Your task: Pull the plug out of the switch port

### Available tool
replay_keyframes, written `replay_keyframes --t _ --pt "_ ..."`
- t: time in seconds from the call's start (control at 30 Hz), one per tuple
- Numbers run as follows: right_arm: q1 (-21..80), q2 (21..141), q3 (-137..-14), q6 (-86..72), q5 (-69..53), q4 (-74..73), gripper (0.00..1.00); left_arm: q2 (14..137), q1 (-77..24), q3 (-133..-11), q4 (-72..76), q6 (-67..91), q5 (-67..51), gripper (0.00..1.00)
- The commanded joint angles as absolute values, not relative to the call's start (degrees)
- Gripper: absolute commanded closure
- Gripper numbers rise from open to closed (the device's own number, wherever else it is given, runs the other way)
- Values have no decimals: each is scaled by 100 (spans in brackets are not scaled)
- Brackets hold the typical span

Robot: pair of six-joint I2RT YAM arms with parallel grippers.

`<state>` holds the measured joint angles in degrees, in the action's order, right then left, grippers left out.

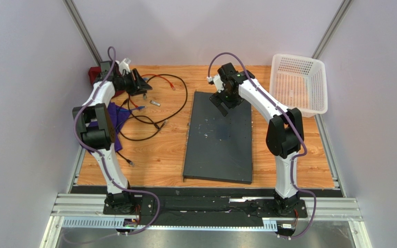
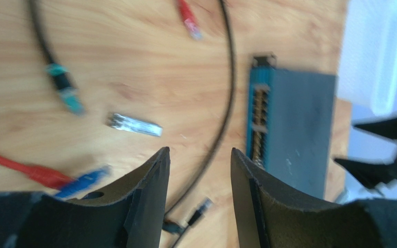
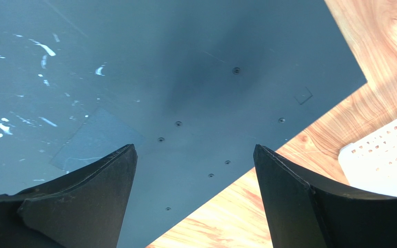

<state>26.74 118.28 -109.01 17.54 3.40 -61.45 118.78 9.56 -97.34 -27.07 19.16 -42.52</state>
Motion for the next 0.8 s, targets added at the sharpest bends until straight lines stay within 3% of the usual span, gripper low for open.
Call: replay_keyframes --t 0.0,0.33,0.77 --pt "2768 11654 -10951 1600 255 -6038 12 11119 625 -8668 -1611 1977 -5571 45" --pt "3006 11628 -10582 1538 141 -6117 12 11416 -272 -8095 -2355 1601 -5845 47" --pt "3076 11602 -10556 1696 246 -6091 12 12129 -782 -8798 -3278 1257 -5827 54"
